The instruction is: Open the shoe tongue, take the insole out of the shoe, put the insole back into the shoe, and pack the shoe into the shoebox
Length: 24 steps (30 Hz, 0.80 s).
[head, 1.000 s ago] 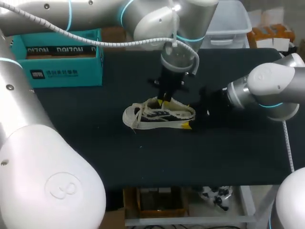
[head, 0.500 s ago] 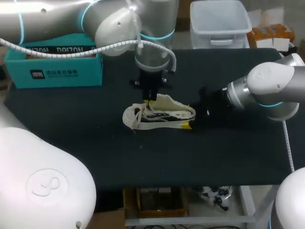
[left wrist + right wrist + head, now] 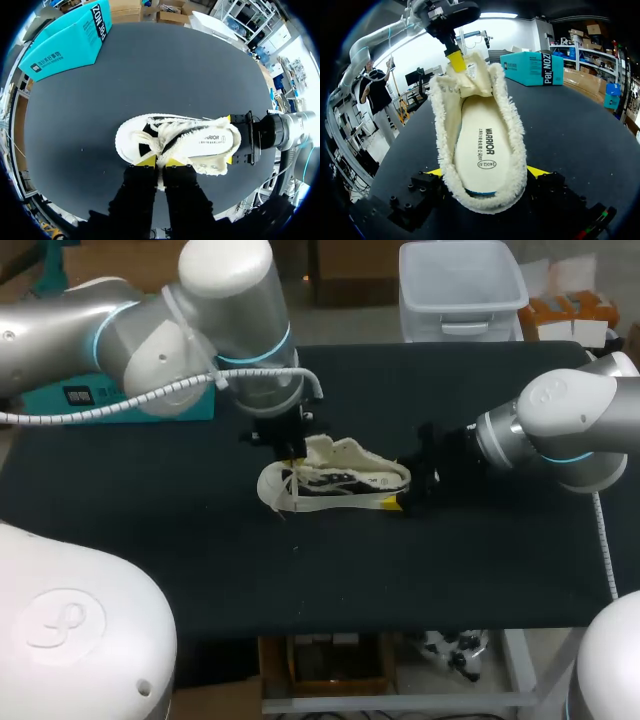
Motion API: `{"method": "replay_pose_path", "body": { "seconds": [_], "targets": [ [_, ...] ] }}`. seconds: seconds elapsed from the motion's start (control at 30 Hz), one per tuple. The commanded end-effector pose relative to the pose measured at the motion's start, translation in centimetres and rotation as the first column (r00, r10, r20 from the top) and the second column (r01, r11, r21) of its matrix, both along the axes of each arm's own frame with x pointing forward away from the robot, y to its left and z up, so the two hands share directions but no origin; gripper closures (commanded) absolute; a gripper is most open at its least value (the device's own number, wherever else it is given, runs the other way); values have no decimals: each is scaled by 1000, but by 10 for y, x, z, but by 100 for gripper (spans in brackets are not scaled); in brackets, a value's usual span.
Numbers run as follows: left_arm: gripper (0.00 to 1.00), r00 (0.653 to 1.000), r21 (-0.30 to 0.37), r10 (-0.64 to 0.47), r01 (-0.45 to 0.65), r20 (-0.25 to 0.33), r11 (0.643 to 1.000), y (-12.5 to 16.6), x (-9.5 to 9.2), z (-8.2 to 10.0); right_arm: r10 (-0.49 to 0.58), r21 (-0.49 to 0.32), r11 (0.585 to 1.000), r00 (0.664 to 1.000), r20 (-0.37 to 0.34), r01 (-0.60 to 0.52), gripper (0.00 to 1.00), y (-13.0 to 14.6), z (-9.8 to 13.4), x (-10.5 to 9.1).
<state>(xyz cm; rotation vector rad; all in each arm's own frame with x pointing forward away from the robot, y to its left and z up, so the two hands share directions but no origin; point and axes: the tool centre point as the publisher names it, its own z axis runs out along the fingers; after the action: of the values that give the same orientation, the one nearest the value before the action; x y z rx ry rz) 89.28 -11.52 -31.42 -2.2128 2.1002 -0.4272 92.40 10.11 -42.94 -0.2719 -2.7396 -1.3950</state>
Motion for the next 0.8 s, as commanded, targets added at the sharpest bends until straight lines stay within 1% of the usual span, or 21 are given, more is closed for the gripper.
{"method": "replay_pose_path", "body": {
  "seconds": [0.03, 0.07, 0.1, 0.13, 0.2, 0.23, 0.33, 0.4, 0.47, 0.5, 0.53, 0.57, 0.63, 0.67, 0.73, 0.8],
  "targets": [
    [75, 999, -151, -53, 53, 4, 987, 4, 2, -5, 2, 2, 1000, 1000, -1, -2, 100, 1, -7, 1],
    [72, 998, -152, -60, 61, 12, 986, 4, 2, -2, 2, 2, 1000, 1000, -1, -2, 100, 1, -7, 1],
    [68, 997, -159, -82, 83, 10, 984, 3, 1, 2, 2, 2, 1000, 1000, -1, -2, 100, 1, -7, 1],
    [64, 996, -160, -91, 93, 22, 983, 3, 0, 6, 2, 2, 1000, 1000, -1, -2, 100, 1, -7, 1],
    [58, 990, -170, -135, 138, 33, 976, 4, -3, 18, 2, 2, 1000, 1000, -1, -2, 100, 1, -7, 1],
    [55, 988, -171, -148, 154, 48, 973, 4, -4, 24, 2, 2, 1000, 1000, -1, -2, 100, 1, -7, 1],
    [53, 977, -160, -197, 209, 84, 965, 2, -5, 44, 2, 2, 1000, 1000, -1, -2, 100, 1, -7, 1],
    [52, 963, -152, -259, 269, 81, 951, -2, -3, 52, 2, 2, 1000, 1000, -1, -2, 100, 1, -7, 1],
    [51, 952, -108, -295, 303, 84, 947, -11, 2, 56, 2, 2, 1000, 1000, -1, -2, 100, 1, -7, 1],
    [51, 942, -95, -330, 335, 64, 938, -15, 4, 58, 2, 2, 1000, 1000, -1, -2, 100, 1, -7, 1],
    [51, 935, -69, -351, 353, 46, 933, -20, 6, 58, 2, 2, 1000, 1000, -1, -2, 100, 1, -7, 1],
    [51, 930, -28, -366, 367, 38, 930, -26, 9, 58, 2, 2, 1000, 1000, -1, -2, 100, 1, -7, 1],
    [50, 908, -12, -420, 420, -8, 908, -34, 13, 58, 2, 2, 1000, 1000, -1, -2, 100, 1, -7, 1],
    [50, 904, 7, -428, 428, -16, 904, -38, 15, 58, 2, 2, 1000, 1000, -1, -2, 100, 1, -7, 1],
    [50, 886, 20, -460, 461, -58, 887, -44, 21, 59, 2, 2, 1000, 1000, -1, -2, 100, 1, -7, 1],
    [52, 876, 34, -473, 478, -94, 878, -49, 27, 59, 2, 2, 1000, 1000, -1, -2, 100, 1, -7, 1]
  ]
}}
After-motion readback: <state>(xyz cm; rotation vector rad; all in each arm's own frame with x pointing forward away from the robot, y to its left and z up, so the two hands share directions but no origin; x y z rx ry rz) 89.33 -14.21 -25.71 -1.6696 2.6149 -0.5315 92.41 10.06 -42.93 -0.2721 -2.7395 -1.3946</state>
